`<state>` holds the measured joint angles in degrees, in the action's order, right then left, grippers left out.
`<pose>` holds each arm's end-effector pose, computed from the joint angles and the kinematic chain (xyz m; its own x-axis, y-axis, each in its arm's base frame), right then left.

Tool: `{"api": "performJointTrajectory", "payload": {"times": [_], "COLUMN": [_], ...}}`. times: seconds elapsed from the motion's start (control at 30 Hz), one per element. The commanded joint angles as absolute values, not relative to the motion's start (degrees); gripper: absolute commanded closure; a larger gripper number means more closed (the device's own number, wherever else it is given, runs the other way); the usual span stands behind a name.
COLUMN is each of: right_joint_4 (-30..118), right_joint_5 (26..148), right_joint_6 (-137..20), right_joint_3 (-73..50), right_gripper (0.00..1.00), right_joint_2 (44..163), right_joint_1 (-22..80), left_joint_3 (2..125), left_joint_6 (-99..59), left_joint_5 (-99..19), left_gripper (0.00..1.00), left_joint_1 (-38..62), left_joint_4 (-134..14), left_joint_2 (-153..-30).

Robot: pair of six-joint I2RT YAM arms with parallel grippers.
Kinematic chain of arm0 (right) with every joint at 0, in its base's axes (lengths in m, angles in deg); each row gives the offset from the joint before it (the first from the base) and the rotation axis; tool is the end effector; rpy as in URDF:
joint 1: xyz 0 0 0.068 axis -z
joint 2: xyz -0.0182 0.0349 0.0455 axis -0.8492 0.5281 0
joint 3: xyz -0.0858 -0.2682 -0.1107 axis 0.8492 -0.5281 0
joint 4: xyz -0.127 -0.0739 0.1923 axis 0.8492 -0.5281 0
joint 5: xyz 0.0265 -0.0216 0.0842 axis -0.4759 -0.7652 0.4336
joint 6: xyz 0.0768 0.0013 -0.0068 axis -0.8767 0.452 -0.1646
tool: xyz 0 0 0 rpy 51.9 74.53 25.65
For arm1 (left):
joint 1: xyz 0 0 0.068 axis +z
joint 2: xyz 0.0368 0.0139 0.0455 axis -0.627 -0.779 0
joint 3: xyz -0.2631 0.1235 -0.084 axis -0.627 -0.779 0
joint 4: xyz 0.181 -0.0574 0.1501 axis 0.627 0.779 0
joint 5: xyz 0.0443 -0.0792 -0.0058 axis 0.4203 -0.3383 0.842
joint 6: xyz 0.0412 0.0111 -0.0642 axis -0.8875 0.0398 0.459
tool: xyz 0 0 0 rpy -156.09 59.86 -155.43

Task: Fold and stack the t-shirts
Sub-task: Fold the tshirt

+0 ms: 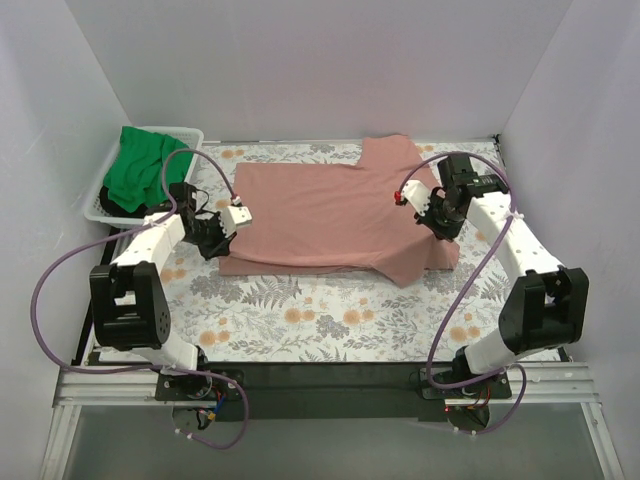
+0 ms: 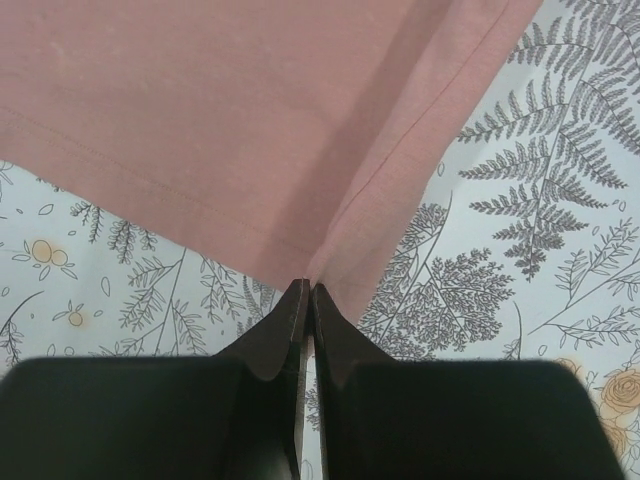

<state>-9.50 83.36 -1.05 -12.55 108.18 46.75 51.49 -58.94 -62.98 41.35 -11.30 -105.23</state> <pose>0.2820 0.0612 0.2934 -0.3954 -0.8658 -0.3068 -0.8337 0.4784 -0.2759 0.2735 -0.0220 0.2284 -0.8158 0.3537 -0.4575 0.5250 0.7847 -0.3296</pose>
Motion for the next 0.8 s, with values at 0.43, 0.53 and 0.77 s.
{"api": "performJointTrajectory", "payload": {"times": [0.43, 0.53, 0.77], "right_joint_4": [-7.65, -7.65, -7.73], "right_joint_5": [82.99, 83.17, 82.64], "right_joint_6": [4.88, 5.05, 6.2], "right_joint_3": [0.04, 1.53, 5.4], "right_gripper": [0.99, 0.99, 0.99], "right_joint_2": [120.15, 121.65, 125.08], "right_joint_1": [47.22, 47.14, 47.22], "left_joint_3": [60.61, 60.61, 60.08], "left_joint_6": [-57.25, -56.99, -56.63], "left_joint_5": [-63.6, -63.69, -63.07], "left_gripper": [1.0, 1.0, 1.0], "left_joint_1": [41.9, 41.9, 41.9], "left_joint_4": [-14.01, -14.36, -15.24], "left_joint_2": [-112.72, -113.33, -113.77]}}
